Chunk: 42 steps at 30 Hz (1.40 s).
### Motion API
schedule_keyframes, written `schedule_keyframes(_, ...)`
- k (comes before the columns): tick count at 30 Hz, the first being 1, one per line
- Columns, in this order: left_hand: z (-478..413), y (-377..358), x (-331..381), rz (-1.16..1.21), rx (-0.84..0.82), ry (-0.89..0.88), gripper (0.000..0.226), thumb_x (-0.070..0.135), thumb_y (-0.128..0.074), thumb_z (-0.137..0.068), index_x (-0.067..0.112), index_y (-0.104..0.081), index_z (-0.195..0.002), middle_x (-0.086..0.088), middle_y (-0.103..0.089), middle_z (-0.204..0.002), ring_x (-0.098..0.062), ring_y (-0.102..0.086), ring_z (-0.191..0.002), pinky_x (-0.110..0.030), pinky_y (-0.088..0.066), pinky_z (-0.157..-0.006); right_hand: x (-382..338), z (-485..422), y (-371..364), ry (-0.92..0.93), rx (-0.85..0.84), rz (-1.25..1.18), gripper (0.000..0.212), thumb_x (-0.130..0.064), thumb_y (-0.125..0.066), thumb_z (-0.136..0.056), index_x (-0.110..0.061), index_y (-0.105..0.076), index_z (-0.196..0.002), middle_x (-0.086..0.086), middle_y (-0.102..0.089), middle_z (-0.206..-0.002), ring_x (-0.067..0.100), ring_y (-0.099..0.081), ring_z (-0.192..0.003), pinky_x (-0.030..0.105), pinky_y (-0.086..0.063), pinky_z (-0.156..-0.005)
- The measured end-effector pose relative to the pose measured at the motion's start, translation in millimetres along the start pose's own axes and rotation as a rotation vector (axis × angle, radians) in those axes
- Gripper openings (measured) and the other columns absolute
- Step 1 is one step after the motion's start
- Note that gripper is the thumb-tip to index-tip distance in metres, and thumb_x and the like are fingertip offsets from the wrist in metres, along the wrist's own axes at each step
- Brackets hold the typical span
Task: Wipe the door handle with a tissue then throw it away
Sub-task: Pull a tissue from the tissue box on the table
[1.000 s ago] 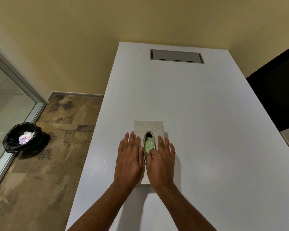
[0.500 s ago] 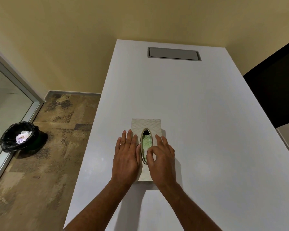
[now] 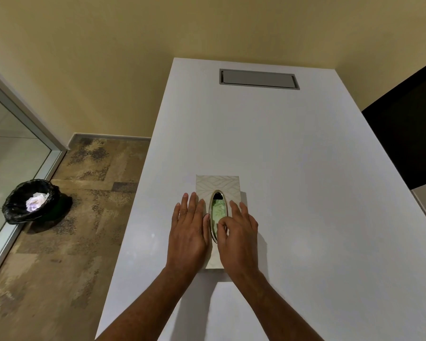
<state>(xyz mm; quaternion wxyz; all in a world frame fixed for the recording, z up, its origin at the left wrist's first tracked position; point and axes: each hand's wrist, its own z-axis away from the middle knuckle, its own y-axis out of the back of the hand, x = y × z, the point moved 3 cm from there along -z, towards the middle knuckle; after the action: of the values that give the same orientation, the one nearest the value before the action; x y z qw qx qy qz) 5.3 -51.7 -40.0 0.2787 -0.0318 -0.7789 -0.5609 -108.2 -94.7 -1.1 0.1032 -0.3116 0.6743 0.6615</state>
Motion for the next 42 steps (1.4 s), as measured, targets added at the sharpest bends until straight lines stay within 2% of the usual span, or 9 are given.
schedule_keyframes(7, -1, 0, 1, 0.010, -0.007, 0.004, 0.056, 0.041, -0.024, -0.111, 0.015, -0.043, -0.157, -0.004, -0.032, -0.169, -0.018, -0.016, -0.162, -0.045, -0.019, -0.133, 3, 2, 0, 0.010, 0.047, -0.079, 0.009, -0.010, -0.075, -0.089, -0.013, -0.074, -0.080, 0.008, -0.070, -0.133, 0.031, -0.054, -0.136, 0.054, -0.053, -0.101)
schedule_keyframes(14, 0, -2, -1, -0.006, 0.008, -0.012, 0.055, 0.040, -0.024, -0.112, 0.015, -0.043, -0.157, -0.004, -0.033, -0.169, -0.017, -0.016, -0.162, -0.043, -0.017, -0.133, 8, -1, 4, -0.051, 0.002, -0.175, 0.012, -0.014, -0.074, -0.089, -0.017, -0.071, -0.078, 0.002, -0.065, -0.140, 0.024, -0.048, -0.141, 0.045, -0.047, -0.107)
schedule_keyframes(17, 0, -3, -2, 0.002, 0.003, 0.000, 0.053, 0.039, -0.028, -0.112, 0.017, -0.042, -0.158, -0.003, -0.031, -0.169, -0.016, -0.013, -0.162, -0.039, -0.012, -0.134, 9, -2, 7, -0.090, 0.000, -0.262, 0.011, -0.012, -0.074, -0.089, -0.015, -0.071, -0.079, 0.002, -0.065, -0.140, 0.021, -0.047, -0.142, 0.049, -0.049, -0.108)
schedule_keyframes(21, 0, -3, -2, 0.013, -0.002, -0.003, 0.054, 0.040, -0.027, -0.112, 0.017, -0.041, -0.158, -0.003, -0.032, -0.169, -0.017, -0.015, -0.162, -0.044, -0.018, -0.133, 11, -2, 10, -0.127, 0.001, -0.339, 0.010, -0.011, -0.074, -0.090, -0.013, -0.071, -0.081, 0.001, -0.064, -0.141, 0.020, -0.050, -0.140, 0.050, -0.053, -0.103)
schedule_keyframes(27, 0, -2, -2, 0.012, -0.007, -0.003, 0.053, 0.040, -0.029, -0.112, 0.017, -0.041, -0.158, -0.004, -0.032, -0.169, -0.017, -0.015, -0.162, -0.042, -0.016, -0.134, 10, -3, 10, -0.114, 0.006, -0.328, 0.009, -0.013, -0.074, -0.091, -0.013, -0.071, -0.082, 0.001, -0.067, -0.137, 0.019, -0.051, -0.139, 0.049, -0.052, -0.105)
schedule_keyframes(29, 0, -2, -2, 0.011, -0.004, -0.001, 0.052, 0.038, -0.032, -0.112, 0.016, -0.042, -0.158, -0.004, -0.033, -0.169, -0.017, -0.016, -0.162, -0.041, -0.015, -0.133, 11, -2, 10, -0.104, 0.021, -0.319, 0.003, -0.014, -0.075, -0.091, -0.011, -0.073, -0.091, 0.003, -0.069, -0.133, 0.022, -0.057, -0.133, 0.049, -0.054, -0.102)
schedule_keyframes(31, 0, -2, -2, 0.013, -0.002, -0.001, 0.052, 0.037, -0.033, -0.111, 0.016, -0.042, -0.158, -0.003, -0.032, -0.169, -0.017, -0.015, -0.162, -0.040, -0.014, -0.133, 11, -2, 11, -0.096, 0.033, -0.319, 0.010, -0.015, -0.074, -0.092, -0.010, -0.072, -0.099, 0.004, -0.072, -0.125, 0.024, -0.065, -0.120, 0.048, -0.058, -0.094)
schedule_keyframes(34, 0, -1, -1, 0.025, -0.009, -0.002, 0.053, 0.038, -0.030, -0.111, 0.016, -0.041, -0.158, -0.004, -0.032, -0.169, -0.017, -0.015, -0.162, -0.043, -0.017, -0.133, 10, -2, 13, -0.073, 0.053, -0.304, 0.009, -0.016, -0.074, -0.092, -0.011, -0.069, -0.097, 0.003, -0.073, -0.112, 0.021, -0.069, -0.102, 0.046, -0.060, -0.087)
schedule_keyframes(42, 0, -2, -2, 0.017, -0.013, 0.001, 0.053, 0.037, -0.029, -0.112, 0.015, -0.041, -0.158, -0.004, -0.032, -0.169, -0.017, -0.015, -0.162, -0.042, -0.016, -0.133, 5, 0, 17, 0.016, 0.059, -0.179, 0.009, -0.018, -0.070, -0.093, -0.010, -0.067, -0.097, 0.005, -0.070, -0.099, 0.022, -0.063, -0.092, 0.037, -0.055, -0.081)
